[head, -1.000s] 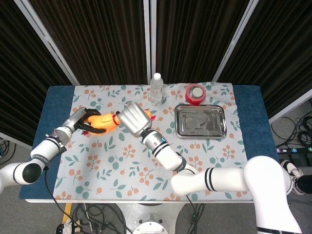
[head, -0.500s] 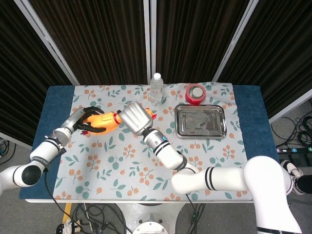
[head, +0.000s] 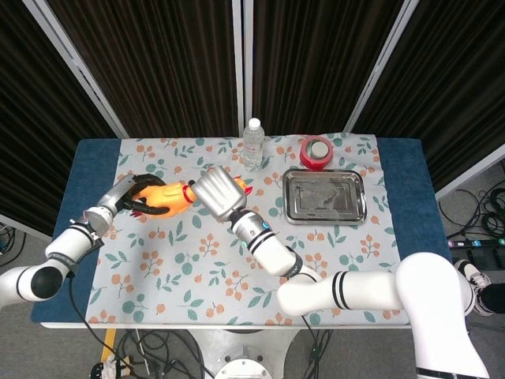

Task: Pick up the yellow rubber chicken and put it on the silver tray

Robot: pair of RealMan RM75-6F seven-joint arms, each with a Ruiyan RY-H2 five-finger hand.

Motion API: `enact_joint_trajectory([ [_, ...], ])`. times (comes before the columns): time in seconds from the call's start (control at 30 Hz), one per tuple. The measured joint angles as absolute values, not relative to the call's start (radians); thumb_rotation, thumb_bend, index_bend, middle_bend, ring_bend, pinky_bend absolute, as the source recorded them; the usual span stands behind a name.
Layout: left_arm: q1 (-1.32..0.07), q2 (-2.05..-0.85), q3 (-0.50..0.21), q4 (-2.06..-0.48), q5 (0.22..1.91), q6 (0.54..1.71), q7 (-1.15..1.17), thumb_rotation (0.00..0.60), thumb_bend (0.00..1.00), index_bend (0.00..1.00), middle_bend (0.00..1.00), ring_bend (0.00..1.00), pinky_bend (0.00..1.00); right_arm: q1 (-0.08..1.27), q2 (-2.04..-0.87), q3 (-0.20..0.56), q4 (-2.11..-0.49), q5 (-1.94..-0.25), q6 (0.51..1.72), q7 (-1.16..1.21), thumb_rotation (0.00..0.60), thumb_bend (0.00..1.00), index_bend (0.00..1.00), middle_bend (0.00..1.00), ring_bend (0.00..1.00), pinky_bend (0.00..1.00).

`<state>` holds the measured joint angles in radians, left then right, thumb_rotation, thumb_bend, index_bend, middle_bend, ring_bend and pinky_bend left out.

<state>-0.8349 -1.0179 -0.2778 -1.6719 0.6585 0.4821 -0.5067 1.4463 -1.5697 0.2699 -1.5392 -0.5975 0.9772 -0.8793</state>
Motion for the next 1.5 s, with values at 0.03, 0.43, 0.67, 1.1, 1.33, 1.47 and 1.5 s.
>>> enact_joint_trajectory([
  [0.03,-0.84,-1.026,-0.272,-1.669,0.641,0.503,-0.495,0.6,0.0,0.8,0.85,0.76,0.72,1.446,-1.57,0.269,-1.539,-0.598,0.977,-0.879,0.6,0.73,0.75,0.7,0.63,0.8],
  [0.43,-0.851,-1.039,-0.25,-1.702,0.557,0.59,-0.415,0.6,0.0,0.42,0.56,0.5,0.64,1.435,-1.56,0.269,-1.551,-0.616,0.977,-0.857,0.6,0.73,0.75,0.7,0.63,0.8],
  [0.67,-0.789,-1.007,-0.287,-1.731,0.664,0.551,-0.458,0.6,0.0,0.14,0.14,0.12,0.32,1.408,-1.544,0.258,-1.564,-0.642,0.977,-0.823,0.6,0.73,0.75,0.7,0.63,0.8],
  [1.1,-0.618,-1.023,-0.328,-1.761,0.872,0.708,-0.539,0.599,0.0,0.13,0.1,0.08,0.26,1.264,-1.465,0.184,-1.606,-0.814,0.958,-0.639,0.6,0.73,0.75,0.7,0.63,0.8],
  [1.33,-0.545,-1.026,-0.311,-1.784,0.942,0.875,-0.496,0.599,0.0,0.13,0.1,0.08,0.26,1.131,-1.381,0.13,-1.612,-0.933,0.979,-0.473,0.6,0.73,0.75,0.7,0.63,0.79],
  [1.47,-0.504,-1.04,-0.293,-1.794,0.971,0.993,-0.428,0.6,0.0,0.13,0.1,0.08,0.26,1.048,-1.337,0.098,-1.582,-0.987,0.982,-0.339,0.6,0.73,0.75,0.7,0.63,0.77],
  [1.5,-0.494,-1.044,-0.289,-1.797,0.977,1.02,-0.41,0.6,0.0,0.13,0.1,0.08,0.26,1.025,-1.327,0.089,-1.565,-0.998,0.977,-0.291,0.6,0.73,0.75,0.7,0.63,0.77],
])
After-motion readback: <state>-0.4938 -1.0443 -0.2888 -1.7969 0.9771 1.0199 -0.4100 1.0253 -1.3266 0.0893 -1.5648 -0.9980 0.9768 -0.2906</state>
